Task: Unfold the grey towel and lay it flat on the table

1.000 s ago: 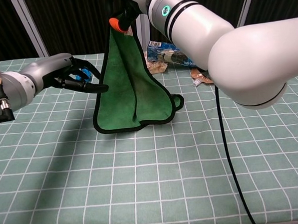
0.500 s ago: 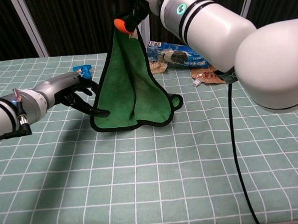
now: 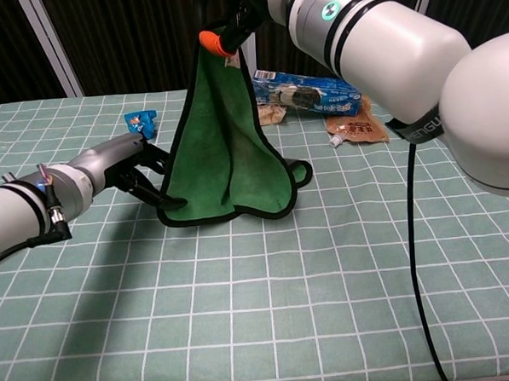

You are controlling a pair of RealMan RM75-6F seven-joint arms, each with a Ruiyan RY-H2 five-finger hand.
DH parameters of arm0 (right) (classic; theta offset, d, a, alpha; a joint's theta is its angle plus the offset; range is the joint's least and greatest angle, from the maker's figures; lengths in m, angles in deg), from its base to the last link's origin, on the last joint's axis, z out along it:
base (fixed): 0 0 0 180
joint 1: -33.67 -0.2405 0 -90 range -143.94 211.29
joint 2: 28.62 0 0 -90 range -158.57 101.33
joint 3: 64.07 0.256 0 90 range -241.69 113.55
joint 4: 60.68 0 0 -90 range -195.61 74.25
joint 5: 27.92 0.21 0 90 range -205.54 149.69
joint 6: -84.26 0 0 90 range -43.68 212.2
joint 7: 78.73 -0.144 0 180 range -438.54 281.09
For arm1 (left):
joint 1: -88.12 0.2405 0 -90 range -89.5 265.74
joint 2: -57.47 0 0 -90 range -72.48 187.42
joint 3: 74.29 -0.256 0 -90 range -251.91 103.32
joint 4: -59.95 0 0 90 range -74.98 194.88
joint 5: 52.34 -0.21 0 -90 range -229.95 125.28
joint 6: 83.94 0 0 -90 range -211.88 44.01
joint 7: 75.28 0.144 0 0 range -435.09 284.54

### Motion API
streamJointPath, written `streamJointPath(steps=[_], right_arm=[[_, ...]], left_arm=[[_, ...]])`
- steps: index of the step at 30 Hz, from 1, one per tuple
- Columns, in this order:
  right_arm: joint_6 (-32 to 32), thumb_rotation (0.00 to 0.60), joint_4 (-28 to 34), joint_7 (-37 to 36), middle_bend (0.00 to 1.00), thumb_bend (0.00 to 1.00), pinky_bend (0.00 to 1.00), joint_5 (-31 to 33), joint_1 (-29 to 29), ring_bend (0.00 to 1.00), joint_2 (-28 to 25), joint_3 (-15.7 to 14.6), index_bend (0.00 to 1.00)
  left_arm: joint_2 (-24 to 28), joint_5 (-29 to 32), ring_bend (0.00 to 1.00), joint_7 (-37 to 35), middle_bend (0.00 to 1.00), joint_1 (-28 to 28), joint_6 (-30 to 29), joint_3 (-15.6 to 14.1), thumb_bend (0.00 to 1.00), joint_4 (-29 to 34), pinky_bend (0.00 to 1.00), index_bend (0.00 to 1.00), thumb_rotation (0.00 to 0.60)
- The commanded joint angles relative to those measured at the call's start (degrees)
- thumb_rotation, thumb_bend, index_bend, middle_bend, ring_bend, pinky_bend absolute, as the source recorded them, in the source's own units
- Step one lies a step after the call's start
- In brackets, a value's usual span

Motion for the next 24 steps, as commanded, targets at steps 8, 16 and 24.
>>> streamJointPath(steps=[8,16,24], right_arm=[[-1.10,0.600,4.59,-4.89,0.22,0.45,0.00,-1.47,4.27,0.00,-3.53,-2.20,0.76],[1.98,0.600,5.72,-10.39,0.22,0.45,0.00,-1.14,6.42,0.00,-8.12,-1.91,0.76],[6.07,0.600,2.54,-15.56,0.21,0.45,0.00,-0.18,6.27,0.00,-10.58,-0.54,0.76]], left_arm=[[3.07,-5.39,0.26,-2.10,0.43,2.62,-2.32,-1.10,0.46,3.21,0.30,0.78,0.600],[9.94,-10.67,0.26,-1.09,0.43,3.32,-5.39,0.24,0.45,8.41,0.30,0.78,0.600],[13.43,-10.00,0.26,0.20,0.43,1.66,-6.62,4.65,0.45,7.77,0.30,0.78,0.600]])
